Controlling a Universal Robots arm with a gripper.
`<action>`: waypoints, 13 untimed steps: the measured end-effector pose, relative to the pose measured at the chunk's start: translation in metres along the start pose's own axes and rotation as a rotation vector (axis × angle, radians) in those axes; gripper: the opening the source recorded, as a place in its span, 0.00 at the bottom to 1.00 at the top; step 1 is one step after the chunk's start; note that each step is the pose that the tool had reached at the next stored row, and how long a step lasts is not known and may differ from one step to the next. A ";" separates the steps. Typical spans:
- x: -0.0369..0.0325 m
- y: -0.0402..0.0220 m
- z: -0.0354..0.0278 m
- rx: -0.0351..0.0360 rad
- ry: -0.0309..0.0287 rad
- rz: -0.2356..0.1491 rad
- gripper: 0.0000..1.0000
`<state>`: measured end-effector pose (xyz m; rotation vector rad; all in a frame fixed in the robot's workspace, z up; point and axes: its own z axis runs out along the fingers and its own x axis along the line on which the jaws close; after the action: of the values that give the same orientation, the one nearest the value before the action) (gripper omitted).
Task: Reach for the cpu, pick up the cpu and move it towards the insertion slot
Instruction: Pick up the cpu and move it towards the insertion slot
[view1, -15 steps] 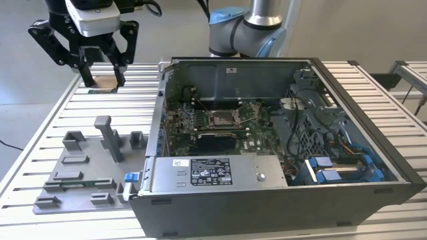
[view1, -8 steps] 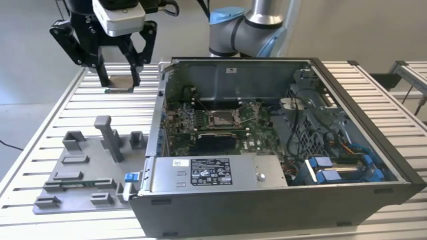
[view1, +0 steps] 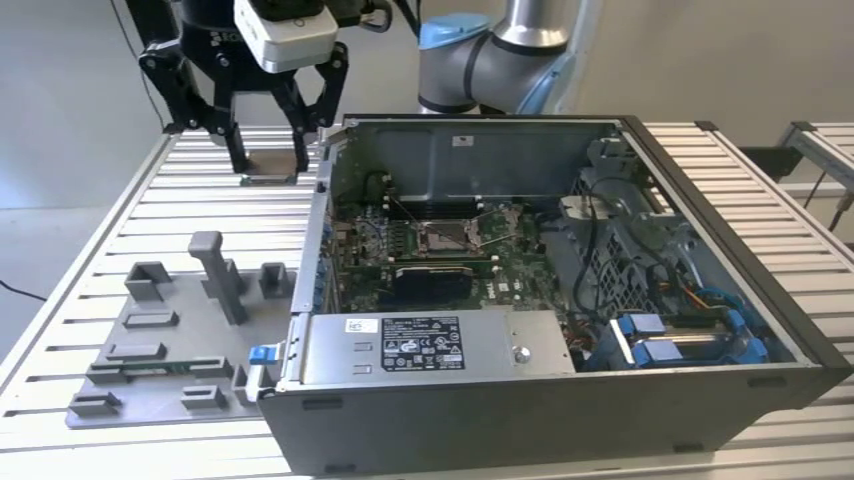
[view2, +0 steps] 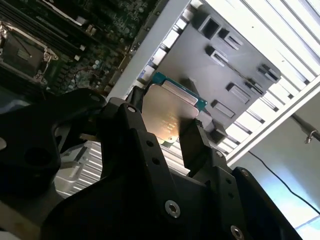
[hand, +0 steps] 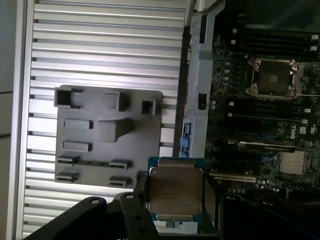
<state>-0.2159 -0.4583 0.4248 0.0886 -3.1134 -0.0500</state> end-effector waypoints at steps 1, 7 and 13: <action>-0.0028 -0.0002 -0.0001 0.0000 0.0002 0.000 0.00; -0.0206 -0.0012 -0.0006 -0.0001 0.0016 0.000 0.00; -0.0373 -0.0021 -0.0011 -0.0001 0.0028 0.000 0.00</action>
<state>-0.1785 -0.4583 0.4248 0.0885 -3.1107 -0.0500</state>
